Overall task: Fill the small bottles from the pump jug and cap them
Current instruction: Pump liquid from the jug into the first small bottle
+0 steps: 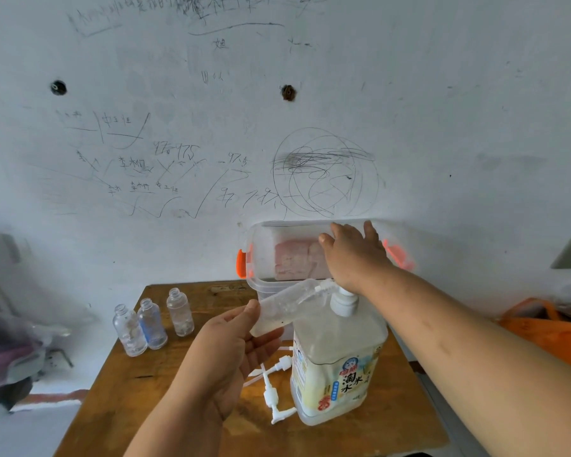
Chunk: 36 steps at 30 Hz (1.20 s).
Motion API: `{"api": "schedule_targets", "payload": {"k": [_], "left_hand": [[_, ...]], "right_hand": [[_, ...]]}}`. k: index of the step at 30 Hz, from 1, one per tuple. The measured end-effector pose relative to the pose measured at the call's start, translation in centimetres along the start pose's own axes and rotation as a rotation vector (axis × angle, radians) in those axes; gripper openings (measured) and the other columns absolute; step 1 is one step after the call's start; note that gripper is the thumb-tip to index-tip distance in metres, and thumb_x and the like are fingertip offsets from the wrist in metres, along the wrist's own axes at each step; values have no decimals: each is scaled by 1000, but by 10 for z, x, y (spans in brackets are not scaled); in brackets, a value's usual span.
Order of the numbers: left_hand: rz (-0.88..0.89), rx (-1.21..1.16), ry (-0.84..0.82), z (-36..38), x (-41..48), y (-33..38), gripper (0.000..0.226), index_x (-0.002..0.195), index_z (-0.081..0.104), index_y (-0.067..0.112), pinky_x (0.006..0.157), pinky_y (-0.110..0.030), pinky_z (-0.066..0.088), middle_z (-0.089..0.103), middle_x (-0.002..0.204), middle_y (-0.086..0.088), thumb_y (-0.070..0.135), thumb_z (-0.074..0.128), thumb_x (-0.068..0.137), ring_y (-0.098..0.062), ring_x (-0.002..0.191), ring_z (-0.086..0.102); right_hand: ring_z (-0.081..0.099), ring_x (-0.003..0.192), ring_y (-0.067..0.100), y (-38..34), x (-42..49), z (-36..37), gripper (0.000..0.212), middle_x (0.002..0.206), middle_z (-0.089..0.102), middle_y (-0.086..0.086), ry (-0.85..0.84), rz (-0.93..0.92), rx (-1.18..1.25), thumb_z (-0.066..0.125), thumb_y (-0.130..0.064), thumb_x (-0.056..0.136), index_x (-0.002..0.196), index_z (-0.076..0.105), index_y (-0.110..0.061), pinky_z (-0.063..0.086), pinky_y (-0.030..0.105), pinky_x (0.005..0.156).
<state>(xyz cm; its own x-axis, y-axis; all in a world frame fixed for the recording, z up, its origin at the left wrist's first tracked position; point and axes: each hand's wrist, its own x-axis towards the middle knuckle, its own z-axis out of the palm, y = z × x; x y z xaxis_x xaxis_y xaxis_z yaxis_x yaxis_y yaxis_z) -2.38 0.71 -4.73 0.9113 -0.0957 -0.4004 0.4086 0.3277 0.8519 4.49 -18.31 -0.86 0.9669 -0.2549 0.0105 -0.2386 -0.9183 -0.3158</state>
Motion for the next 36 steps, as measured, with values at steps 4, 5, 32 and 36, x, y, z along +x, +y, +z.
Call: {"api": "schedule_targets", "payload": {"k": [4,5,32,36], "left_hand": [[-25,-16,1,1,-3,-3,19,100,61,1,75,-42,58,75,77,-18,19,57,96,-37,89,70],[-26,-15,4,1,-4,-3,20,101,61,0,75,-43,58,75,78,-19,19,58,96,-37,88,70],[-2,10,-15,0,-6,-5,21,99,63,0,74,-42,58,75,78,-18,20,56,97,-36,88,70],[9,4,-21,1,-13,-3,19,98,62,2,79,-44,58,75,79,-18,20,56,97,-37,92,70]], "right_hand": [[-7,147,32,0,-4,4,52,155,23,3,-3,25,35,19,-42,101,148,21,-19,6,47,119],[-7,147,33,-1,-4,4,52,154,24,4,6,15,16,20,-42,101,147,21,-19,7,48,119],[13,142,39,10,21,21,53,147,28,8,16,-39,-56,20,-22,94,146,18,-29,8,57,116],[15,143,38,10,31,15,75,147,35,10,27,-55,-71,-2,-54,85,142,31,-20,9,54,116]]}}
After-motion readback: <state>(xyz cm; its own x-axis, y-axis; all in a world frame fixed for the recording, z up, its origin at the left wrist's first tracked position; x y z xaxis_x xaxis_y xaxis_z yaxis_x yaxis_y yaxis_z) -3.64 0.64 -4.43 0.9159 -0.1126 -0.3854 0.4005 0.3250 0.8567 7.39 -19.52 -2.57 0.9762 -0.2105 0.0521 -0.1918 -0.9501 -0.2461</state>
